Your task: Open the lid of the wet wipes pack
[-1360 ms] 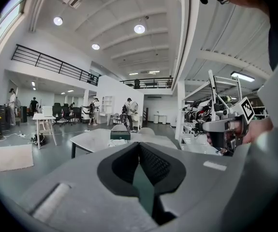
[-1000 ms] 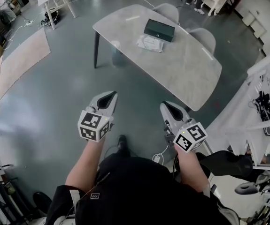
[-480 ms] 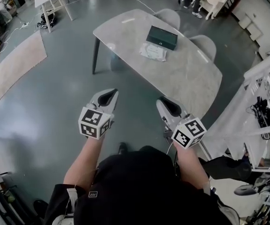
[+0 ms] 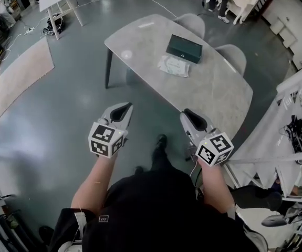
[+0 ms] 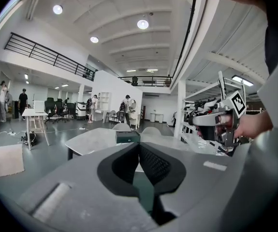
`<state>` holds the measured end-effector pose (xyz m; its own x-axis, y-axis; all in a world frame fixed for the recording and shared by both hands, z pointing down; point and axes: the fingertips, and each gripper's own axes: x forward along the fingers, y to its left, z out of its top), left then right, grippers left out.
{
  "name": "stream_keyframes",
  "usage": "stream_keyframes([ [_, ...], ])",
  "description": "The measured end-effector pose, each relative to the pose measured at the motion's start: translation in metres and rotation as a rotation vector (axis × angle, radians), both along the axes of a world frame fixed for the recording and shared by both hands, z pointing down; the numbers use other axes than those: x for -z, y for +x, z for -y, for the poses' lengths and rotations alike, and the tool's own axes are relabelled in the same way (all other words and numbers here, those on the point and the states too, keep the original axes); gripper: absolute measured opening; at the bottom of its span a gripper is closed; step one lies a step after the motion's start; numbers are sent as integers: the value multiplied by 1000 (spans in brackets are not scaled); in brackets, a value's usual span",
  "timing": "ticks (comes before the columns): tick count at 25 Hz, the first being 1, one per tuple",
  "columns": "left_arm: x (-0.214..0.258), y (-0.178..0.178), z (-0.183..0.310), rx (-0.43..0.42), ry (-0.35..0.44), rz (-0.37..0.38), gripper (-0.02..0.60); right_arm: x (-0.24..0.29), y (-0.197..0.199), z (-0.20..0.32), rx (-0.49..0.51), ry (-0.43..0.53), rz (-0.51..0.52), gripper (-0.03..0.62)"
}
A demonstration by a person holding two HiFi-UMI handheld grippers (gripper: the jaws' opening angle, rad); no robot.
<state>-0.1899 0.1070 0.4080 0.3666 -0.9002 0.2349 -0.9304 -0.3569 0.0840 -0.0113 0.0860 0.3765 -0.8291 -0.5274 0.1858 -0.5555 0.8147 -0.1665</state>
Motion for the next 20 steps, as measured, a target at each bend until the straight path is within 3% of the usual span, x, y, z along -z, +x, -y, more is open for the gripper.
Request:
stream_keyframes([
  [9, -15, -9, 107, 46, -59, 26, 11, -20, -7, 125, 36, -49, 28, 61],
  [20, -24, 42, 261, 31, -124, 85, 11, -58, 11, 265, 132, -121, -23, 61],
])
